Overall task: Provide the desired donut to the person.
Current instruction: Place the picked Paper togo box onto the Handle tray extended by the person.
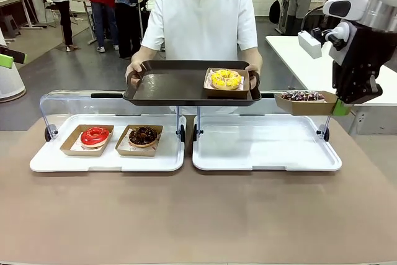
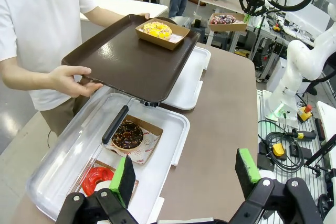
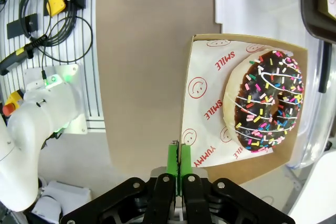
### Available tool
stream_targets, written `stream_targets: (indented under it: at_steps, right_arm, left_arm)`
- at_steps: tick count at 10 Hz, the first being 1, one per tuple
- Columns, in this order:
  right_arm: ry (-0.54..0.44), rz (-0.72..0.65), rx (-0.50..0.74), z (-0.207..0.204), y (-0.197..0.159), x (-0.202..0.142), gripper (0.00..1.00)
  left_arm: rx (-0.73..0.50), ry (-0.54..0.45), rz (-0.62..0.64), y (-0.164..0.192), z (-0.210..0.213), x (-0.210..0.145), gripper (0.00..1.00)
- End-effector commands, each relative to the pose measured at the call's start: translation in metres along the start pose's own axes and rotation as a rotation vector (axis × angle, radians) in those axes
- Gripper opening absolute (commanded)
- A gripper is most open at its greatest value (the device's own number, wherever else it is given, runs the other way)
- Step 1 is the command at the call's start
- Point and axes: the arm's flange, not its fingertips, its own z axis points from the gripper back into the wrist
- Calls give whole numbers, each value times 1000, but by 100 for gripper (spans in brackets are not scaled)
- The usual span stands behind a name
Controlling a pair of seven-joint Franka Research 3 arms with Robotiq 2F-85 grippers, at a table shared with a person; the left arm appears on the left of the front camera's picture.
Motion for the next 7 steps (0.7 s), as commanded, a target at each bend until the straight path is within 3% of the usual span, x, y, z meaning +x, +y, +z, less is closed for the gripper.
stream_targets:
  at_steps: [1,7]
  right_arm:
    - [14,-7,-1,-2,3,0,0]
    - [14,-7,-1,-2,3,0,0]
  left_arm:
    - [-3,-10,3,-2,1,1,100]
    - [-3,-10,3,-2,1,1,100]
